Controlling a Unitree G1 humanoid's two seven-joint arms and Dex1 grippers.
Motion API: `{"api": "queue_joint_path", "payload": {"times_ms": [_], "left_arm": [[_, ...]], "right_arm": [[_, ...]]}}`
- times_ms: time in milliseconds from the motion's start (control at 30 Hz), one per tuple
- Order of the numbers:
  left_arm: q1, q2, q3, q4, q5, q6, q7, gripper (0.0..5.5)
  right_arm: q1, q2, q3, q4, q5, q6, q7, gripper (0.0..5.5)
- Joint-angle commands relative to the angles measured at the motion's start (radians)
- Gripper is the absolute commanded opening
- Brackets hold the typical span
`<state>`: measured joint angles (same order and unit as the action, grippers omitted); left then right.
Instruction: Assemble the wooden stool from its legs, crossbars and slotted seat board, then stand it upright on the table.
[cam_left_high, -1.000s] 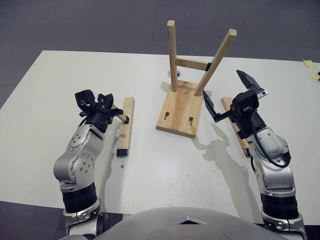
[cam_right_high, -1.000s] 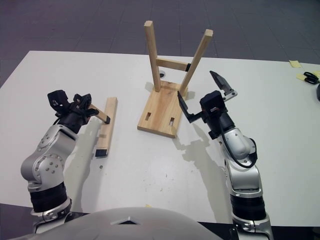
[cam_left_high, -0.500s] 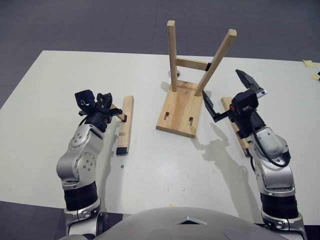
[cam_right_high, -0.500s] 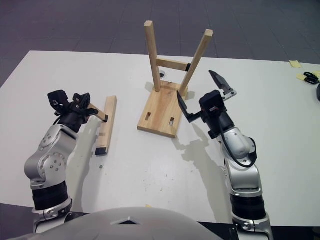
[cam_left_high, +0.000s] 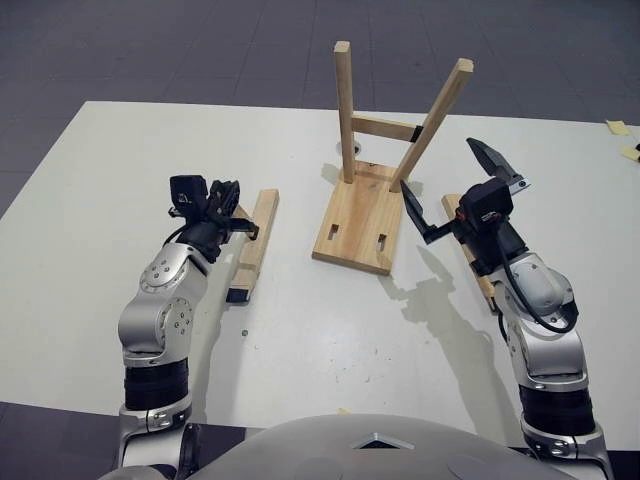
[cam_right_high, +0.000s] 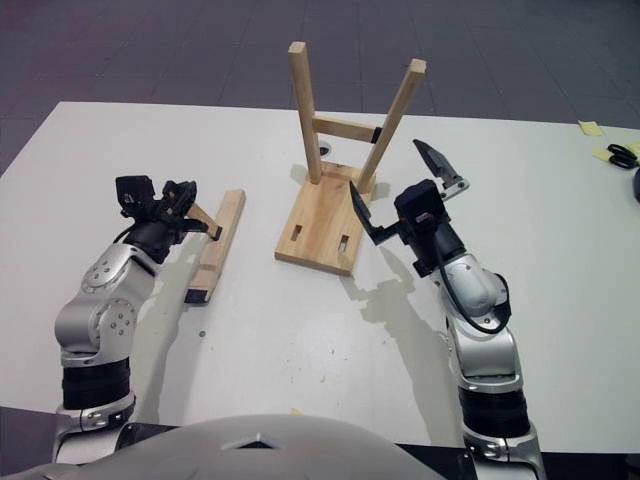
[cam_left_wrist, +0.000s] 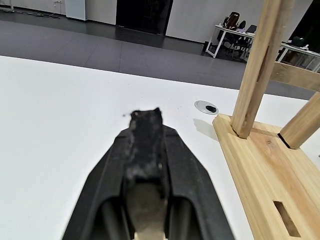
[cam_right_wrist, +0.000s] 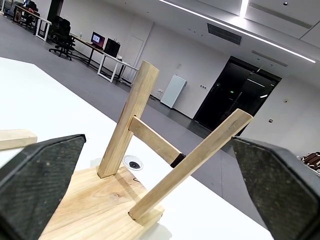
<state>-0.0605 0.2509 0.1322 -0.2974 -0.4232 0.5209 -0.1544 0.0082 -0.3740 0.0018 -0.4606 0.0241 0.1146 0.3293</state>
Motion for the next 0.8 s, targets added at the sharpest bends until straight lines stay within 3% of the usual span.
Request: {"api": "queue_joint_path", "payload": {"times_ms": [33, 233, 400, 800], "left_arm": [[0.128, 0.067, -0.088, 0.074, 0.09, 0.011, -0.072, 0.42], [0.176, 0.129, -0.197, 0.118, 0.129, 0.02, -0.173, 0.42], [0.114, 0.139, -0.118, 0.213, 0.069, 0.109, -0.164, 0.42], [0.074, 0.23, -0.218, 0.089, 0.109, 0.133, -0.188, 0.42]], "right_arm": [[-0.006, 0.002, -0.003, -0.011, 0.0, 0.01, 0.001, 5.4], [-0.016, 0.004, 0.0, -0.011, -0.002, 0.013, -0.001, 5.4], [-0.027, 0.0, 0.002, -0.008, -0.003, 0.012, 0.003, 5.4], [-0.045, -0.005, 0.007, 0.002, -0.012, 0.005, 0.004, 5.4]]}}
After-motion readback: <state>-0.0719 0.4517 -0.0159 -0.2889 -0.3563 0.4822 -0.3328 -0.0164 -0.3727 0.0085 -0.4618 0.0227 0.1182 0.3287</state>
